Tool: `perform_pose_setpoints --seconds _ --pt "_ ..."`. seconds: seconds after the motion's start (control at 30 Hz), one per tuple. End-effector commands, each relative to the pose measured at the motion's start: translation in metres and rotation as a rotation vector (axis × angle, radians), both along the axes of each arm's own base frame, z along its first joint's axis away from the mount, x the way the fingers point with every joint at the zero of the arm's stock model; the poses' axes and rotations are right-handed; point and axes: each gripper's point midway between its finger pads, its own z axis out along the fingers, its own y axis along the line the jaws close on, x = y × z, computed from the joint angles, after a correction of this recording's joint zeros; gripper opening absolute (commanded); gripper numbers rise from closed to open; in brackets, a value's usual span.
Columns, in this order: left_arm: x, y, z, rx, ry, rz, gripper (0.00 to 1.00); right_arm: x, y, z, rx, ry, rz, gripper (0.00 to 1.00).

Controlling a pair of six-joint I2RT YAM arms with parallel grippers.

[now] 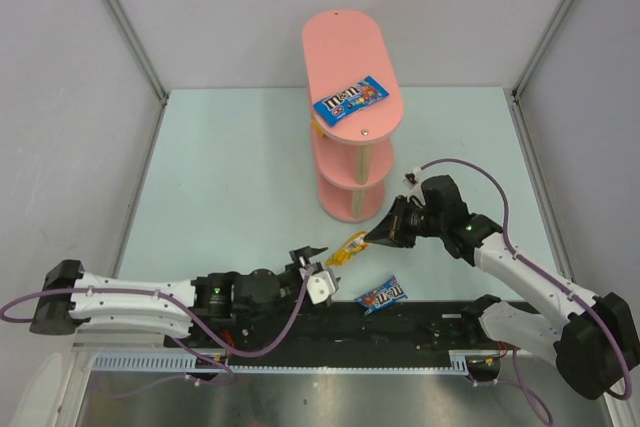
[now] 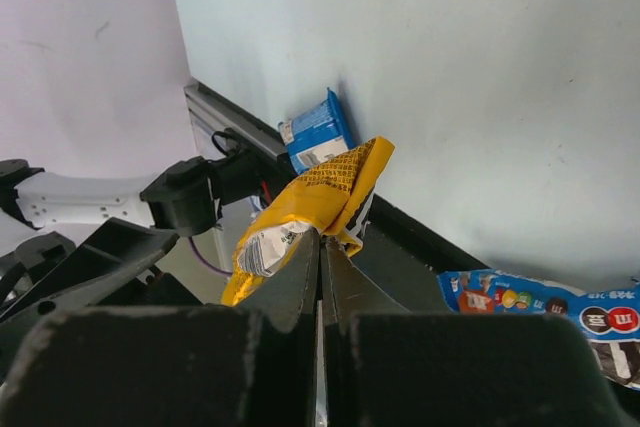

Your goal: Place and organize the candy bags onto the shelf

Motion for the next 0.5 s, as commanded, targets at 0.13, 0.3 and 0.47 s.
perform_pose_setpoints --seconds 0.13,0.3,0.47 --pt "0.008 0.001 0.004 0.019 -0.044 0.045 0.75 -0.004 0.019 0.043 0.16 0.009 0.074 0.0" --pt "0.009 -0.003 0.002 0.033 -0.054 0.052 0.84 -0.007 0.022 0.051 0.193 0.01 0.09 0.0" --pt "0.011 -0.008 0.008 0.02 -0.069 0.058 0.85 -0.012 0.025 0.048 0.187 0.028 0.105 0.0"
